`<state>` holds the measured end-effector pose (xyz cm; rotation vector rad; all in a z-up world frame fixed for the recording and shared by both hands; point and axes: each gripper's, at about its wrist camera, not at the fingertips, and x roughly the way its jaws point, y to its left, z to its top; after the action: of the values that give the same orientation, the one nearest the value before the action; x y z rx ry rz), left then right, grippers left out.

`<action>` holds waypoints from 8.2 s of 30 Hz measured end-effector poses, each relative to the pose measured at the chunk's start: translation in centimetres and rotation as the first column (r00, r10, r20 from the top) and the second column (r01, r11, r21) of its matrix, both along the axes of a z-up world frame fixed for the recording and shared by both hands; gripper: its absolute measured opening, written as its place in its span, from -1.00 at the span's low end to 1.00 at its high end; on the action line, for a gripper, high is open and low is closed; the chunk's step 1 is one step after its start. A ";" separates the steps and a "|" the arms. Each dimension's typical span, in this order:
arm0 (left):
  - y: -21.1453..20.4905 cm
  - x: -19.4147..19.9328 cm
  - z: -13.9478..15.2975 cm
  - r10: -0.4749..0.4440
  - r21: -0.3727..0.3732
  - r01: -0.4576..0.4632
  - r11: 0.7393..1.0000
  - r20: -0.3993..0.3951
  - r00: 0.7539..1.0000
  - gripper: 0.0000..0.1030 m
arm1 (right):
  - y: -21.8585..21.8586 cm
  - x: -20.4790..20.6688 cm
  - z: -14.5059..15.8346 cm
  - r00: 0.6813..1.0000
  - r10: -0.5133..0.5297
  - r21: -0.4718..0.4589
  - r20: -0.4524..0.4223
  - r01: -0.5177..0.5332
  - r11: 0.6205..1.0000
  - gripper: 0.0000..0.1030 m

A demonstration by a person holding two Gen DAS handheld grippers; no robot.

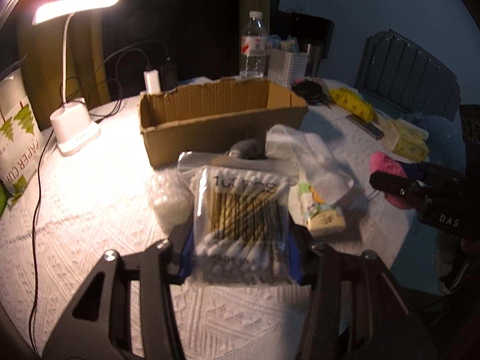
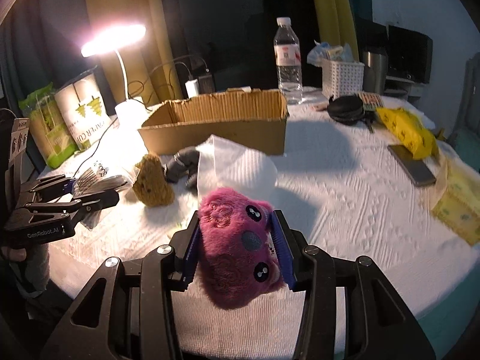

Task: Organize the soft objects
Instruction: 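Carry both items over the cardboard box and open both grippers to drop them, then grasp the white paper towel with the right gripper, then lift the paper towel with the right gripper while the left grasps the white towel, then carry both cloths to the box and release the paper towel from the right gripper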

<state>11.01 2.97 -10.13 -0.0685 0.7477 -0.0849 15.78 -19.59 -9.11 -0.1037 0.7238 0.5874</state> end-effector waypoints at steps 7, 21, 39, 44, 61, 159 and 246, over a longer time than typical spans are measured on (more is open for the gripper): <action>-0.5 2.1 2.8 -0.010 0.002 0.010 1.000 0.050 0.999 -0.04 | 0.0 2.1 1.6 1.000 0.001 0.009 0.019 -0.002 1.000 -0.08; -0.9 8.5 4.3 -0.020 -0.014 0.021 1.000 0.073 0.997 -0.03 | 0.8 8.0 3.4 0.999 0.011 0.034 0.037 -0.013 0.999 -0.08; 0.1 16.0 2.7 0.050 -0.079 -0.048 0.996 0.022 0.999 -0.03 | 3.8 17.0 3.8 0.997 0.069 0.077 0.038 -0.072 0.994 -0.08; 0.0 17.7 2.1 0.048 -0.102 -0.047 0.994 0.016 0.999 -0.03 | 4.5 18.7 3.7 0.996 0.077 0.088 0.039 -0.080 0.993 -0.08; 0.1 19.4 1.0 0.061 -0.121 -0.064 0.991 -0.031 0.998 0.52 | 4.6 19.9 3.3 0.998 0.056 0.084 0.008 -0.057 0.995 -0.08; -10.3 10.3 -2.3 -0.077 -0.011 0.077 0.997 -0.085 0.993 0.58 | -9.1 10.0 -3.3 0.986 -0.156 -0.034 -0.053 0.155 0.987 0.25; 1.3 13.9 5.8 0.064 -0.114 -0.038 0.993 0.232 0.971 -0.77 | 6.8 19.9 2.1 0.988 0.154 0.044 0.025 -0.155 0.987 0.01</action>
<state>24.88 4.23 -4.34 -0.1787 0.5030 -0.0830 35.69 -12.76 -7.02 -0.1248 0.6847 0.7500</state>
